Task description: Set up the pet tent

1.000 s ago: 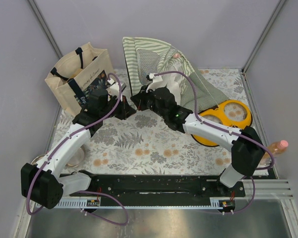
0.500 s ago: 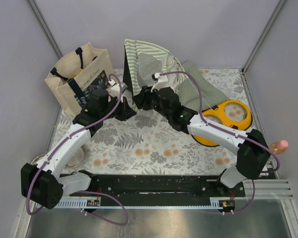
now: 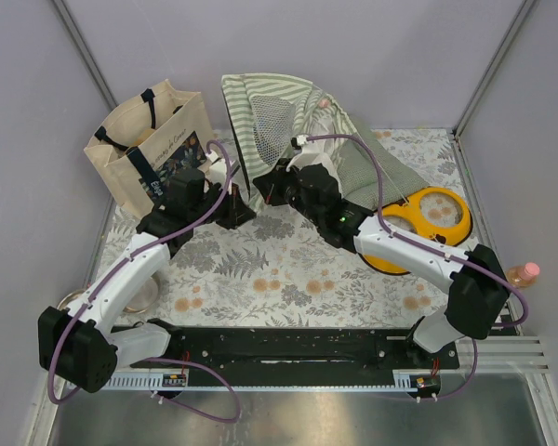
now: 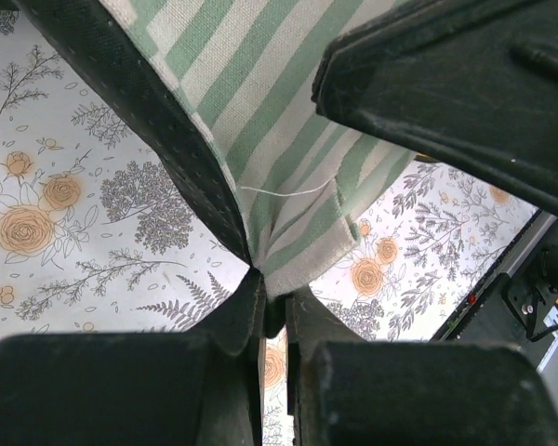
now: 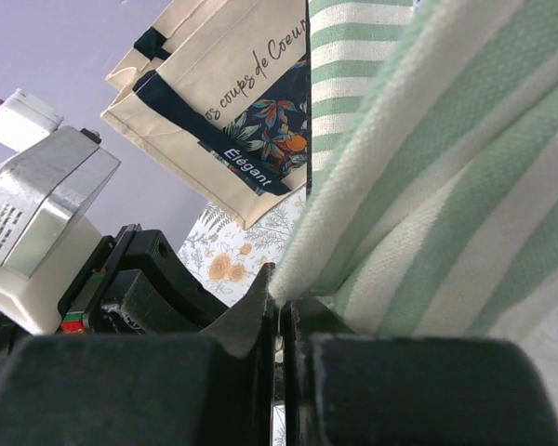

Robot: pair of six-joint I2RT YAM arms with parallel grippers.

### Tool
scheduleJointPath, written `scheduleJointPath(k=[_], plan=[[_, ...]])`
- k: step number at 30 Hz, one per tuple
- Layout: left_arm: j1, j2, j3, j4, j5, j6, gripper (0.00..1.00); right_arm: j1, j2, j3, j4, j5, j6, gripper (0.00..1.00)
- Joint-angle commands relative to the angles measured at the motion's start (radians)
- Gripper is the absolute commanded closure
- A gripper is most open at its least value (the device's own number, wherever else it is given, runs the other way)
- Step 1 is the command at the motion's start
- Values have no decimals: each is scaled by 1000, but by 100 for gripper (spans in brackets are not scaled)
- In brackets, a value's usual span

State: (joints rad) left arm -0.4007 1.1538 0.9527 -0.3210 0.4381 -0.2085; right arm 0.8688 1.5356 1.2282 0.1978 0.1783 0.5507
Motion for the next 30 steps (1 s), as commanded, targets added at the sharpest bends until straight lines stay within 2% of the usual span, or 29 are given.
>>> scheduleJointPath(k=[1, 4, 8, 14, 18, 20, 25, 30], plan=[[3, -40, 3, -98, 31, 44, 100, -31, 26, 30, 11, 153, -103, 100], [3, -57, 4, -108, 36, 70, 100, -31, 32, 34, 20, 177, -127, 100], [3, -68, 6, -109, 36, 95, 100, -33, 37, 33, 22, 136, -132, 100], [3, -72, 26, -98, 62, 107, 100, -31, 38, -6, 91, -137, -138, 100], [3, -94, 26, -98, 44, 116, 89, -30, 32, -19, 89, -136, -110, 100], [3, -118, 21, -101, 7, 121, 78, -33, 32, -27, 77, -102, -113, 100], [5, -207, 11, -113, -58, 126, 60, -30, 57, -47, 88, -91, -164, 100], [5, -302, -3, -84, -208, 78, 47, -24, 89, -71, 74, -92, -221, 100]])
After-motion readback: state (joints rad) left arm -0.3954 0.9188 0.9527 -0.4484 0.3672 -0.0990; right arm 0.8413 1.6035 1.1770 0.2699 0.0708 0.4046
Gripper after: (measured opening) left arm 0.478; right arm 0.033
